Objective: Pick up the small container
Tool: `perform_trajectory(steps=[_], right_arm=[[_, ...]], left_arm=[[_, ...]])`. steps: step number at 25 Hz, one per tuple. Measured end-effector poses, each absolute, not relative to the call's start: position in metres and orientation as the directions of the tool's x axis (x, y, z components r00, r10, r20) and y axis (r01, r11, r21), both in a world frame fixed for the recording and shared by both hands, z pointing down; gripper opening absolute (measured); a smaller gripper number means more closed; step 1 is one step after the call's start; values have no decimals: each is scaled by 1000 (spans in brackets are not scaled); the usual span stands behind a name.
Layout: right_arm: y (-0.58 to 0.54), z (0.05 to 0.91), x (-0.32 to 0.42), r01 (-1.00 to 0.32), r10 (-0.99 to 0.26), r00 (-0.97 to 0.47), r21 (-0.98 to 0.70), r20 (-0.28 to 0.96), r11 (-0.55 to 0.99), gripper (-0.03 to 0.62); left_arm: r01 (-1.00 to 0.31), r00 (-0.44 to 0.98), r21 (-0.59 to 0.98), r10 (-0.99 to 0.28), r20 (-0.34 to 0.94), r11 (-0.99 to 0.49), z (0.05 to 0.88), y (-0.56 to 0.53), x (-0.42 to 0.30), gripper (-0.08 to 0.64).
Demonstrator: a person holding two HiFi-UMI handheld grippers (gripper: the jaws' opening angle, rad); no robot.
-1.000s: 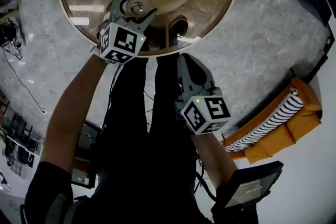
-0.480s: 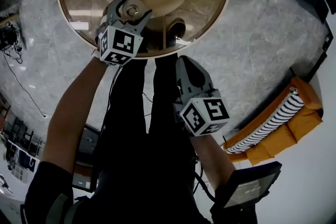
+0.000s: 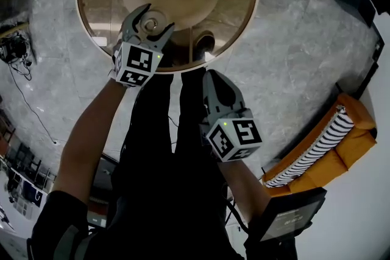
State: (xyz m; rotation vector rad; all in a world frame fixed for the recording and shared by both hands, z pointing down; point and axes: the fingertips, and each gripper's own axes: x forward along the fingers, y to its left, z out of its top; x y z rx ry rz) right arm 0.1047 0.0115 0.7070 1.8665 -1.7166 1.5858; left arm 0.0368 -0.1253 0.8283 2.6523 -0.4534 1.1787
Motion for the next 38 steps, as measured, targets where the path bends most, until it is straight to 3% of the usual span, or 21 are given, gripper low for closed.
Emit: perform_trajectory(steps=[27,38], right_arm=[[-28,569,106,-826,-751,-190,-516,632,-225,6],[-34,518,93,-865,-766,-250,-492,592,-98,6]], left_arm=[[-500,682,146,-285,673,-854,624,-126,1,331],[-539,700,158,-336,630,-827,545,-122,-7,332]])
